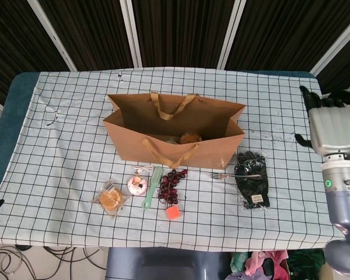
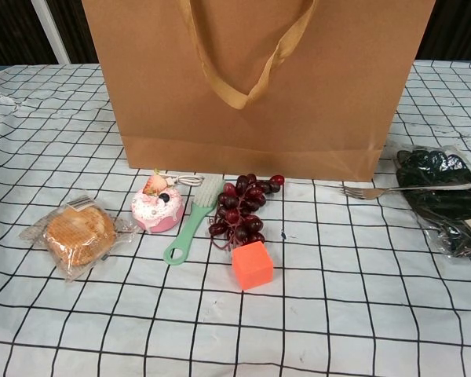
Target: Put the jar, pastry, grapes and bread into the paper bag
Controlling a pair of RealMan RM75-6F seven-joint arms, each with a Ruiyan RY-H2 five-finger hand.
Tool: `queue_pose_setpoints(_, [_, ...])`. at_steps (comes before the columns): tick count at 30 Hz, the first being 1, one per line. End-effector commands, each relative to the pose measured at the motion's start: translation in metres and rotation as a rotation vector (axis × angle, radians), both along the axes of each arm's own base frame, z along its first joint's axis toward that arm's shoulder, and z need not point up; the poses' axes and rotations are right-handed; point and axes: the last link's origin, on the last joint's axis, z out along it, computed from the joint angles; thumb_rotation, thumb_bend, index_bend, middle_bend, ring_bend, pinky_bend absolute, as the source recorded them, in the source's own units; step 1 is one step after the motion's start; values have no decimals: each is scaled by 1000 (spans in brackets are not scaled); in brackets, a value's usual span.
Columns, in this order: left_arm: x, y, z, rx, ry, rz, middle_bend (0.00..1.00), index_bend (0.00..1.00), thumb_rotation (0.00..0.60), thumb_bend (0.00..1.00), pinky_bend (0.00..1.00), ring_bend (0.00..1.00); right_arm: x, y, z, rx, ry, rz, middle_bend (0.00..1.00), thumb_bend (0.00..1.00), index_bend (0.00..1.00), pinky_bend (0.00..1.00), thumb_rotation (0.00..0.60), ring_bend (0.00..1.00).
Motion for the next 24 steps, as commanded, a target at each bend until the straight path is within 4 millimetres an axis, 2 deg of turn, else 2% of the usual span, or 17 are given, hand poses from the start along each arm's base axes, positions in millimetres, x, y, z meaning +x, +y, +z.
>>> queue_pose_setpoints(1, [0, 0, 0, 1, 1, 1, 69, 148, 600, 106, 128, 28, -30, 21, -16, 140, 59, -106, 198, 137, 91, 234, 600, 283])
queue_pose_setpoints(5, [-1, 1, 0, 1, 2, 5, 69, 148, 600, 105, 128, 28, -33, 42, -46, 305, 63, -121, 201, 142, 107, 233, 600, 284])
queue_pose_setpoints(7, [-1, 1, 1, 6, 1, 5, 69, 148, 600, 105, 128, 28, -24, 57, -74, 446, 23, -93, 206, 146, 127, 234, 600, 284])
queue_pose_setpoints(9, [-2, 1, 2, 9, -1, 6, 69, 148, 600, 105, 128, 28, -17, 63, -89, 500, 4, -43, 215, 147, 154, 234, 600, 286])
queue_pose_setpoints(13, [-2, 1, 3, 11, -3, 9, 69, 148, 600, 105, 128, 28, -3, 71, -117, 570, -19, 71, 238, 153, 211, 233, 600, 295])
queue_pose_setpoints(18, [-3, 1, 5, 15, -6, 9, 69, 148, 600, 105, 128, 28, 19, 81, -156, 686, -51, 206, 245, 155, 229, 234, 600, 298])
queue_pose_setpoints(24, [-3, 1, 6, 17, -9, 10, 69, 148, 600, 105, 128, 28, 44, 72, -195, 721, -16, 395, 200, 155, 234, 233, 600, 276])
